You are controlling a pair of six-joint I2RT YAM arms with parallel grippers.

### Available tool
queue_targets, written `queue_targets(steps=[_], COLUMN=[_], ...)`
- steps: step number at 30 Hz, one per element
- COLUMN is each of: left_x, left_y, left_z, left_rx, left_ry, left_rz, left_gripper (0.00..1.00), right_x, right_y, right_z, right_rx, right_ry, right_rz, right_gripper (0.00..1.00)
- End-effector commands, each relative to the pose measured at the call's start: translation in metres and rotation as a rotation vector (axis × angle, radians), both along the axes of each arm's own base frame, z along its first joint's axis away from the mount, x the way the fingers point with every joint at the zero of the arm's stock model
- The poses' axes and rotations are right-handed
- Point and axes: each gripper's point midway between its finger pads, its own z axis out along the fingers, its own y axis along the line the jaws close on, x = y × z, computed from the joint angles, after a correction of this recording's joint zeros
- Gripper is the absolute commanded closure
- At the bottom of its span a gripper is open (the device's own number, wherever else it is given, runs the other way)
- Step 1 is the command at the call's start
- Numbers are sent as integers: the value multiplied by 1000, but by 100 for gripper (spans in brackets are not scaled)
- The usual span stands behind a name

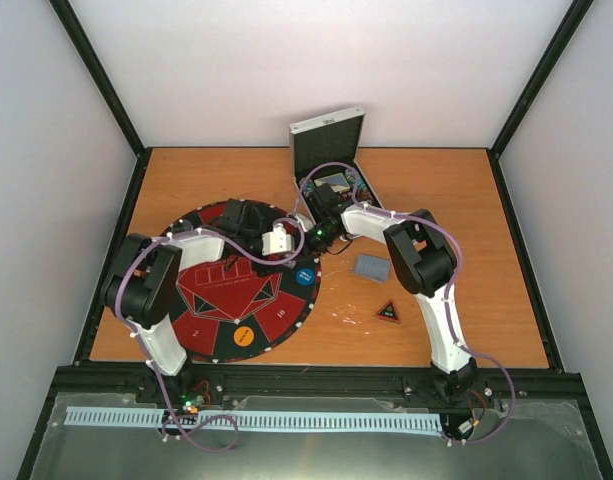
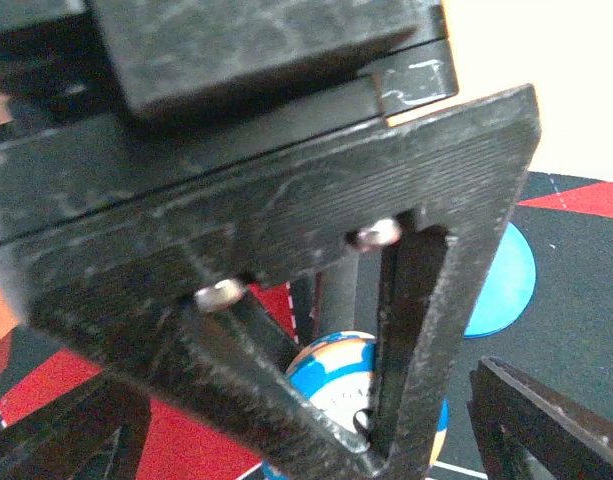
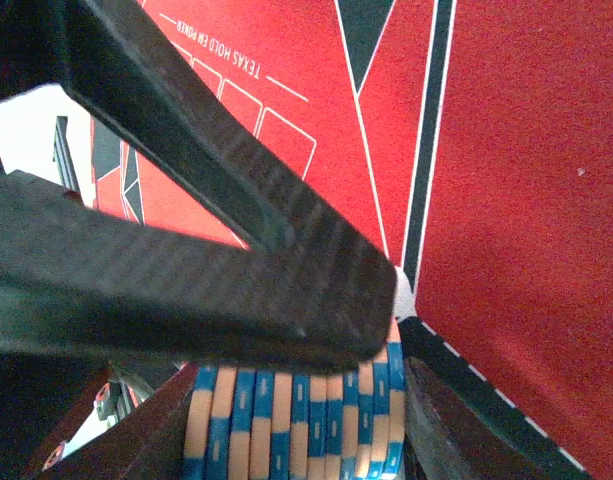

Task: Distribute texas hold em gaming equipment

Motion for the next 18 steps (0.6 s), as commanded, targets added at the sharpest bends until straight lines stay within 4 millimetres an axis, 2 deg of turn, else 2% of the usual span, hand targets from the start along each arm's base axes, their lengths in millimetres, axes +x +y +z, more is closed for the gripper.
queue_targets(steps=[1,5,8,10,14,18], left_x=[-11,-6,-1,1,4,2], left_y=[-9,-9,-9,-11,-16,-17], left_z=[-1,-10,-15,-12,-5,-7], left_rx=[3,33,52,45,15,21], left_ry=[18,41,57,45,25,27], left_rz=[-85,-81,-76,-80,-90,-101], left_gripper=[14,22,24,24,32,37], right_x=[2,5,6,6,8,9], right_y=[-8,-9,-9,-9,-8,-10], right_z=[-7,-6,-6,-6,-6,-7], right_rx=[-27,-26,-27,-28,-26,-38], right_ry=[-3,-3,-3,-2,-4,-10], right_rz=[-15,-29,-35,-38,-45,-50], right_gripper=[82,80,79,78,76,73])
